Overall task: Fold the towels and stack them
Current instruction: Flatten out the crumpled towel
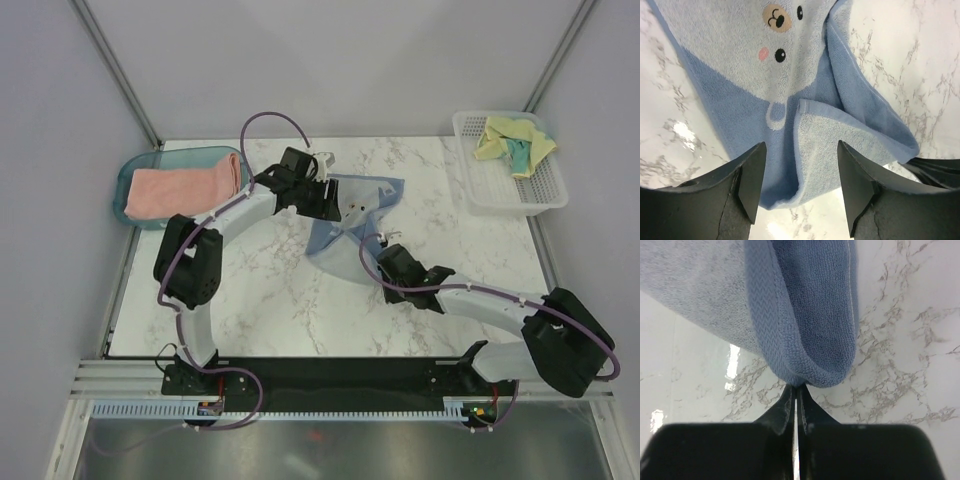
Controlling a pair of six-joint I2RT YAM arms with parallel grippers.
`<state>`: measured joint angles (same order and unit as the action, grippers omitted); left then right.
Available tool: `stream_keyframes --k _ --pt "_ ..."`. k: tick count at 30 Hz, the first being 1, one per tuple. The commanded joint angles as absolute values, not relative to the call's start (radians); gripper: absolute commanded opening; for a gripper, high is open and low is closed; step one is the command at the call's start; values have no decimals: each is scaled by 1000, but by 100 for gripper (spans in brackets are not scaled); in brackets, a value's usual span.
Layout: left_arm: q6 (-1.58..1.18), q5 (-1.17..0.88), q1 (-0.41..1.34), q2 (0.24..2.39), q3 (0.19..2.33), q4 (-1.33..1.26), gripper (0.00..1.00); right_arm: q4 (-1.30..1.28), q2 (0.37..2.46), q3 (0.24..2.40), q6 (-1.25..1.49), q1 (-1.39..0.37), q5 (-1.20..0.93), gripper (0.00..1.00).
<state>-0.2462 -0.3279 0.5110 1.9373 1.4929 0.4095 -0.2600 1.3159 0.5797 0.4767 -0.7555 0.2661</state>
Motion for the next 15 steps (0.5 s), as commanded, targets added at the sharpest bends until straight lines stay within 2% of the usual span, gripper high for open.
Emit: stream_keyframes --k 1,8,15 --pt "-59 -425 502 1896 1514 394 67 -336 1232 675 433 -744 223 0" --pt "135 -587 489 1962 1558 397 66 -373 1155 732 402 -609 -33 0" --pt "130 -673 494 2089 1644 402 62 -396 1180 738 362 -525 -124 0"
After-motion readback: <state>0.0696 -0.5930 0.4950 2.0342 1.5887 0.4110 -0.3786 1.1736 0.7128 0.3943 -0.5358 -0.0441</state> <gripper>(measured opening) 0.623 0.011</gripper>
